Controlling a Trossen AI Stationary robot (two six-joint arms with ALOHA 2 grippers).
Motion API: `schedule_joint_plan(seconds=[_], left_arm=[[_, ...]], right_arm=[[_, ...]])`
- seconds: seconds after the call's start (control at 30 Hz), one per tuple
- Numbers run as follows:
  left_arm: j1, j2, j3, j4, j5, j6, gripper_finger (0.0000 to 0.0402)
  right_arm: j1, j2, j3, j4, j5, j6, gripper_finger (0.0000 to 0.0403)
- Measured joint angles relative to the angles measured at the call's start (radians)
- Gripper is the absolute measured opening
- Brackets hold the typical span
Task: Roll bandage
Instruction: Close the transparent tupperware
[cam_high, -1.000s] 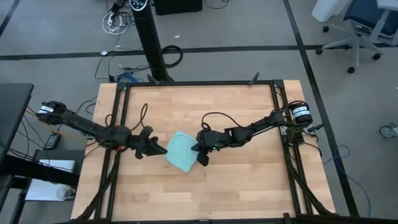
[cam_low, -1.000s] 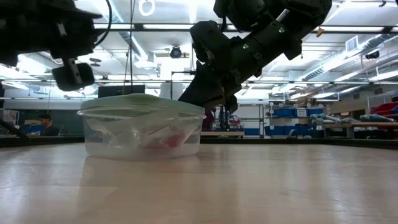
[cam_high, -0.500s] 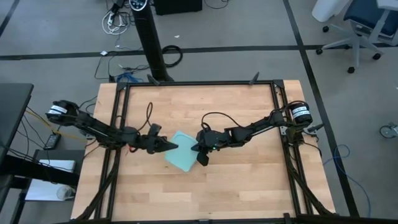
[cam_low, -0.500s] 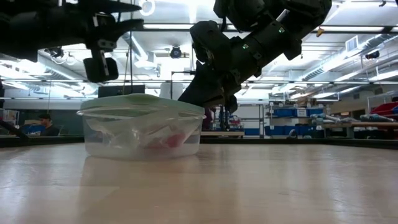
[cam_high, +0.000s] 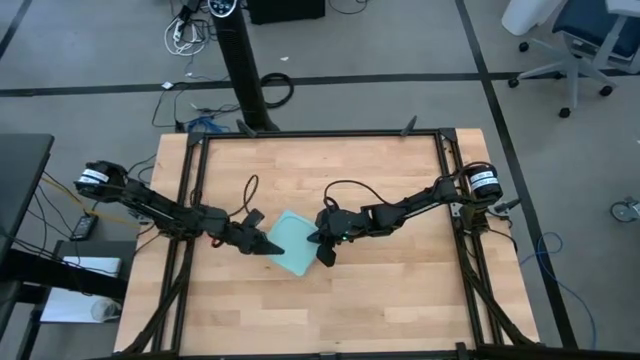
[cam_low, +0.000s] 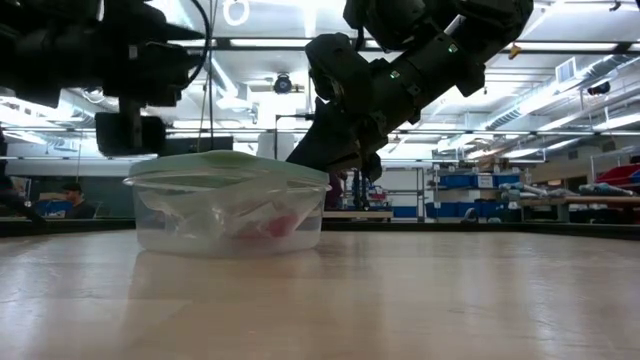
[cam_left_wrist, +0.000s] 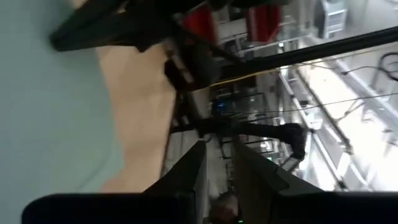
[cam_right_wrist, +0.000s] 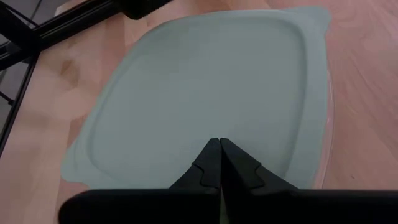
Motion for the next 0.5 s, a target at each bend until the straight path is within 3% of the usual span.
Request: schedule_joint_plan(seconds=[0.23, 0.3, 0.5], left_arm=[[0.0, 0.013, 0.001, 0.096, -0.026, -0.006, 0.0078], [0.0, 0.053, 0.0, 0.1, -0.048, -0.01, 0.0078], [-0.014, 0.267, 0.041, 0.359, -0.061, -0.011, 0.0078]], right_arm=[[0.0, 0.0, 0.0, -0.001, 0.0, -0.006, 0.0], [0.0, 0.0, 0.0, -0.001, 0.0, -0.006, 0.0], [0.0, 0.0, 0.0, -0.003, -0.006, -0.006, 0.0]])
